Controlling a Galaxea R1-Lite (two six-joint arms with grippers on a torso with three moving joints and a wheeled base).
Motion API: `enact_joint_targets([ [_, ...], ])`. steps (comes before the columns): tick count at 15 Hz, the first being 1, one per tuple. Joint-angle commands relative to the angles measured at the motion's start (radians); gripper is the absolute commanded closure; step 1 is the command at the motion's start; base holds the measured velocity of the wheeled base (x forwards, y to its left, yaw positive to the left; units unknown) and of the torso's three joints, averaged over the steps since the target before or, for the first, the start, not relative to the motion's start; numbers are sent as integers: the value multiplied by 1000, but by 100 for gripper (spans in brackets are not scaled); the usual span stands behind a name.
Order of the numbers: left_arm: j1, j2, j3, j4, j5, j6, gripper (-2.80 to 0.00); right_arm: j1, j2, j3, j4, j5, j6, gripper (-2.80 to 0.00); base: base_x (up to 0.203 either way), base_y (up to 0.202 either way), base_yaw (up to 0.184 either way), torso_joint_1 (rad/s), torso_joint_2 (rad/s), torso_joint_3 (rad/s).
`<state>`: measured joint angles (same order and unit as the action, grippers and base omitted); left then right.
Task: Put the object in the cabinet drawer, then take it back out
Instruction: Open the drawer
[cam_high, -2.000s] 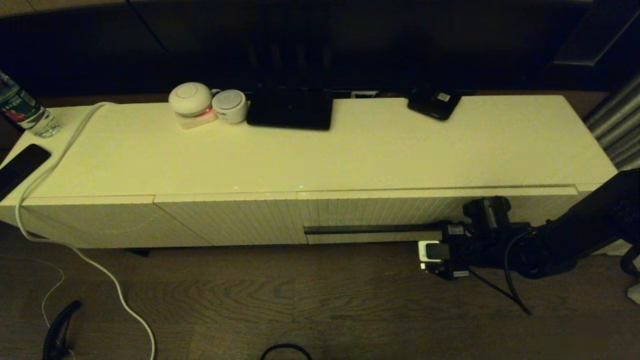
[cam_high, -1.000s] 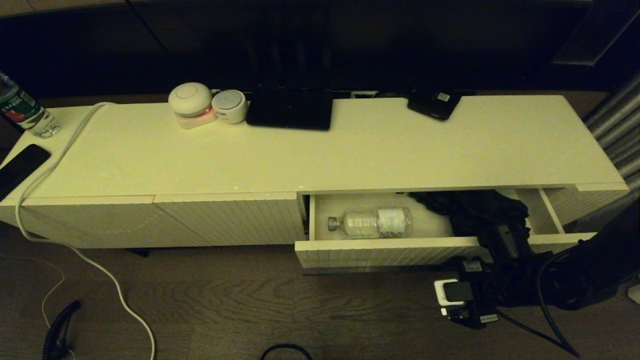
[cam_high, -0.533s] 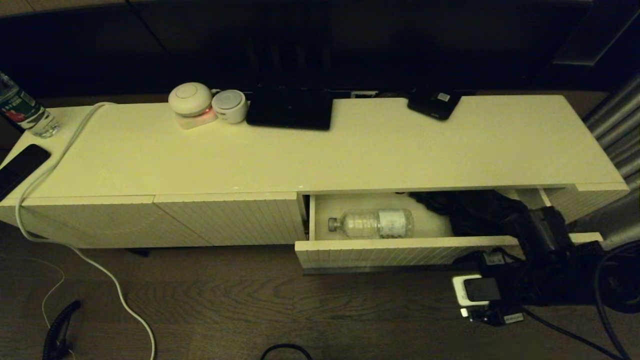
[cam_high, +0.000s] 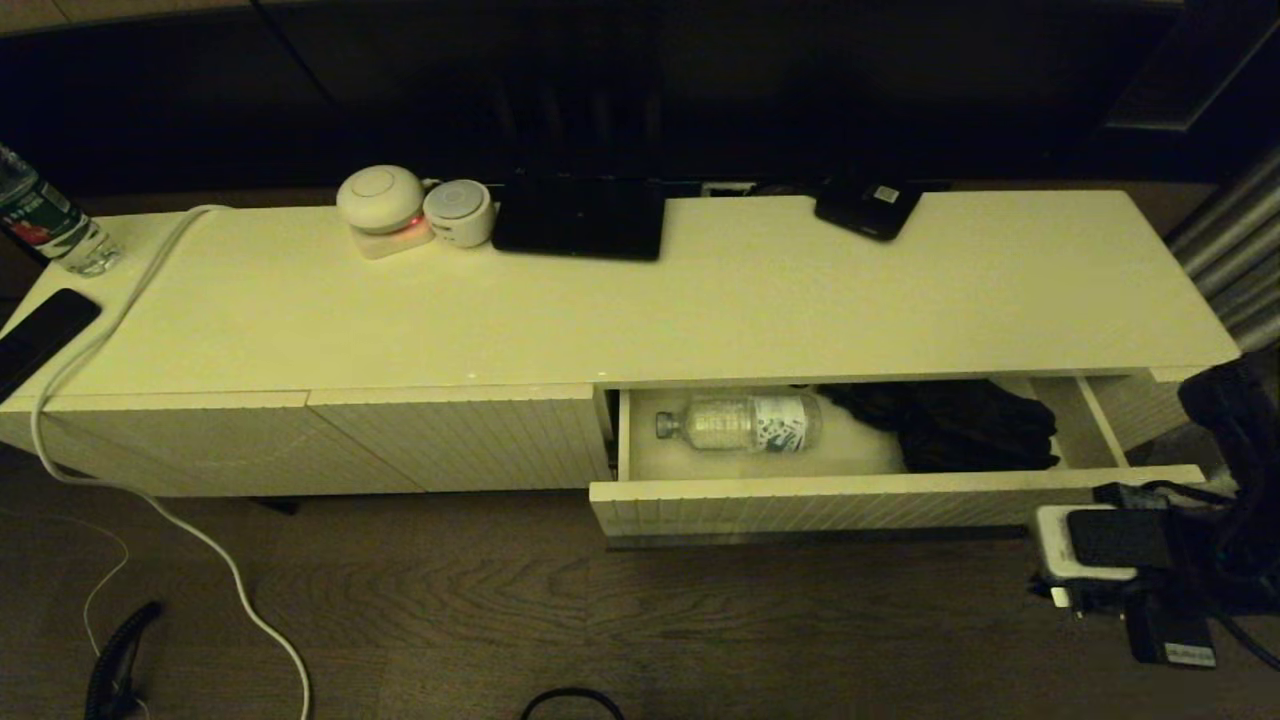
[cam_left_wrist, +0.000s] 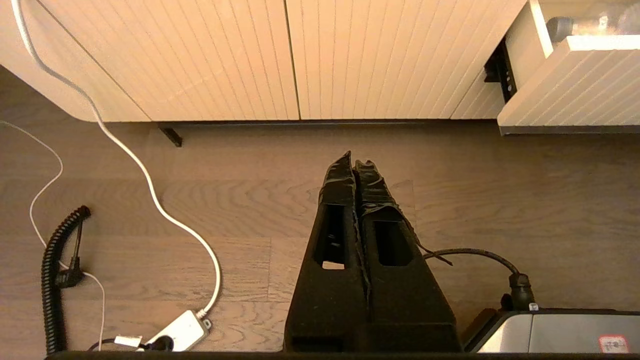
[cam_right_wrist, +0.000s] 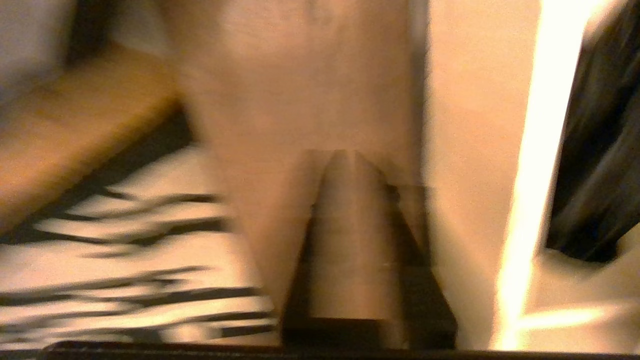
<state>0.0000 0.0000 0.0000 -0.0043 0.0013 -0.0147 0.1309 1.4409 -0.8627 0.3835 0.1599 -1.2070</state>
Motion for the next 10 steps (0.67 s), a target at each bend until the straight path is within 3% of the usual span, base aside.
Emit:
enact_joint_targets([
  [1,0,0,2,0,0,-1,0,23,-25,-88,95,2,316,0,0,0,0,0,0,0],
  [3,0,-1,1,0,0,-1,0,59,9,-154,130,3,532,0,0,0,0,0,0,0],
  [7,0,0,1,0,0,-1,0,136,85,-245,191,6,797,0,0,0,0,0,0,0],
  [10,0,0,1,0,0,-1,0,214,173,-349,190,-7,1104,0,0,0,0,0,0,0],
])
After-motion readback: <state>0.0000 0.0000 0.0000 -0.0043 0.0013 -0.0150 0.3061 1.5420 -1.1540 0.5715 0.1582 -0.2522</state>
